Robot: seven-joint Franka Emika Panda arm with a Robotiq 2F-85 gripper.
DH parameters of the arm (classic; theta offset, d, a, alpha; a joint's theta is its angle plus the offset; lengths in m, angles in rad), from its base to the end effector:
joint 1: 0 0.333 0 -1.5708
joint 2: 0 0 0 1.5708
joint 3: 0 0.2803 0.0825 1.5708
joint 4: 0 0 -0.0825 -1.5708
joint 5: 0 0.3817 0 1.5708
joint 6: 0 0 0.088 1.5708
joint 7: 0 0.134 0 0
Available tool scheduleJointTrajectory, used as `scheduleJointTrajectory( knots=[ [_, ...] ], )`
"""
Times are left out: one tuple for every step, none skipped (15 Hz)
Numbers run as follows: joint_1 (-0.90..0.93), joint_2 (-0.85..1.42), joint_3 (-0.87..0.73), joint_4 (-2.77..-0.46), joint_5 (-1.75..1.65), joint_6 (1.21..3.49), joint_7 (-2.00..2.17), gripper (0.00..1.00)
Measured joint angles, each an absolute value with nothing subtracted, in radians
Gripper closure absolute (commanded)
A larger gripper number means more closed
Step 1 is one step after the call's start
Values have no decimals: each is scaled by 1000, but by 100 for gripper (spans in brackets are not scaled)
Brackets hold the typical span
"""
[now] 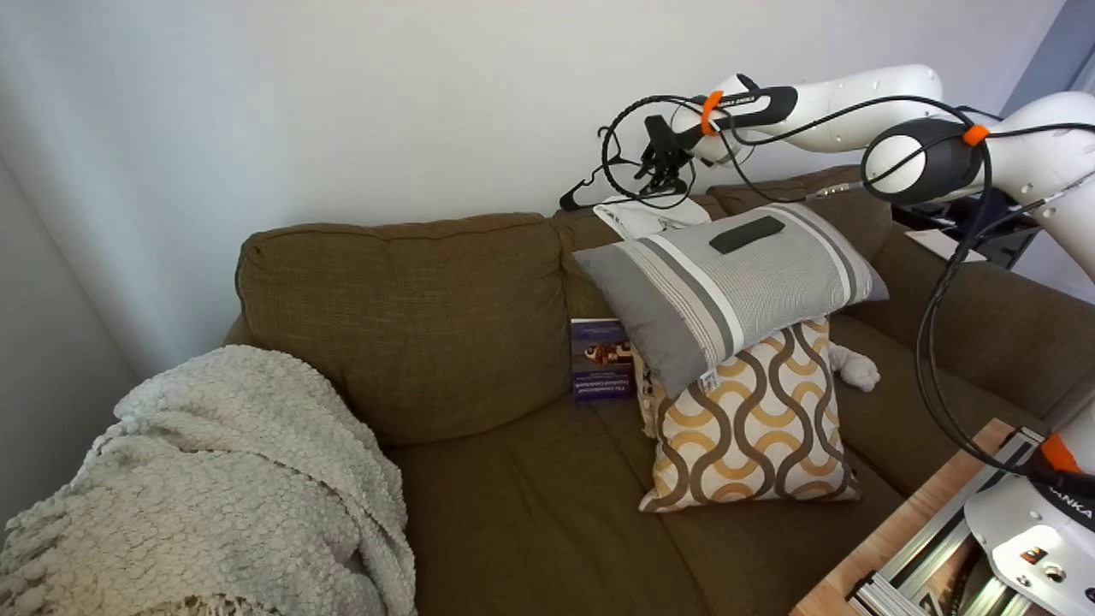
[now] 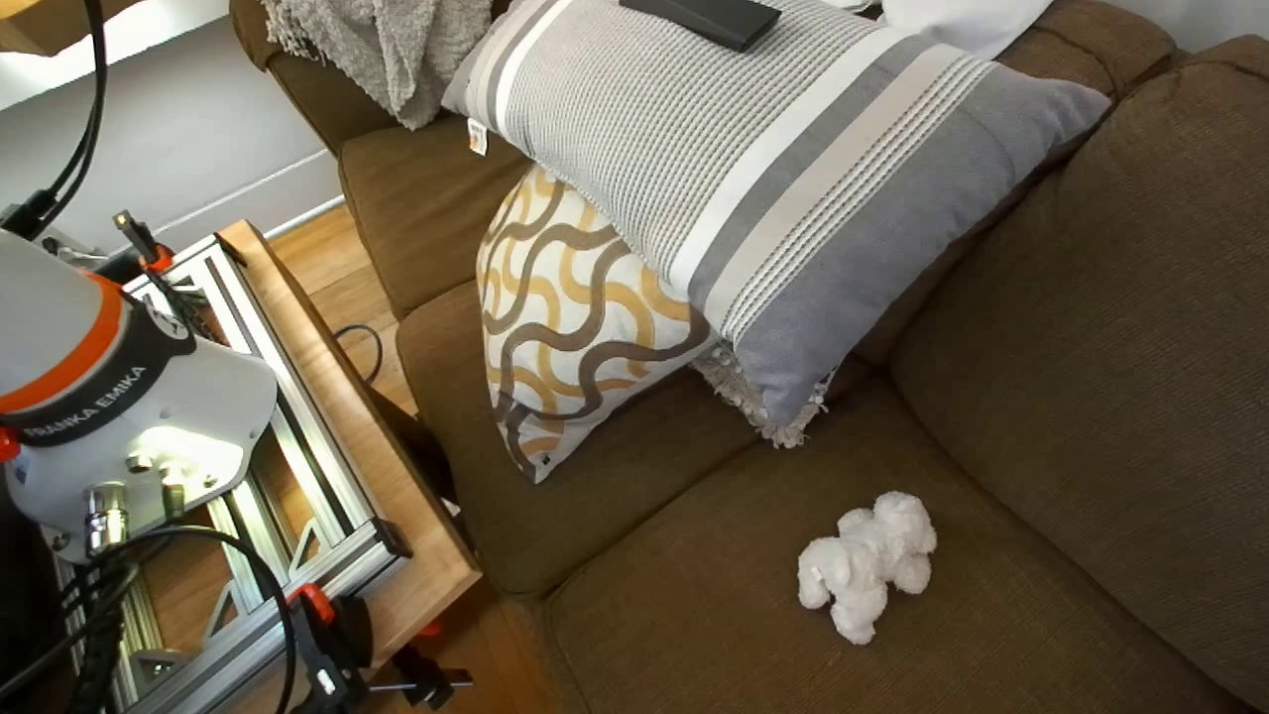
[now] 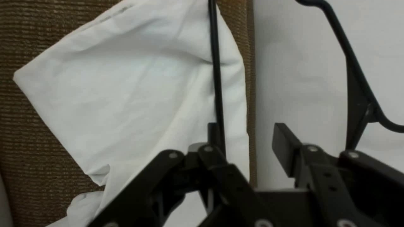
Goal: Move the hanger to the sofa head
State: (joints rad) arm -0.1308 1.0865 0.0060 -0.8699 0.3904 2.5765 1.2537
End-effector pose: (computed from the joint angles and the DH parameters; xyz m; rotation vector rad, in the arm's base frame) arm 0.8138 -0.1054 0.2653 -1.7095 1.8469 -0.4597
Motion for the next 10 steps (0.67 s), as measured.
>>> scheduleJointTrajectory(
  knots=[
    [-131, 1093, 4, -858, 390, 2561, 1262, 12],
    [-131, 1098, 2, -847, 389, 2551, 1271, 5],
    [-131, 1102, 1, -839, 388, 2549, 1276, 1],
    [-131, 1102, 2, -833, 388, 2550, 1276, 0],
    [-131, 1099, 4, -827, 388, 2557, 1276, 0],
    [-130, 1091, 5, -826, 391, 2574, 1275, 0],
    [-129, 1077, 5, -832, 391, 2600, 1273, 0],
    [-127, 1053, 5, -853, 390, 2628, 1259, 0],
    [-125, 1024, 5, -885, 390, 2653, 1230, 0],
    [-124, 991, 7, -923, 389, 2674, 1195, 0]
  ],
)
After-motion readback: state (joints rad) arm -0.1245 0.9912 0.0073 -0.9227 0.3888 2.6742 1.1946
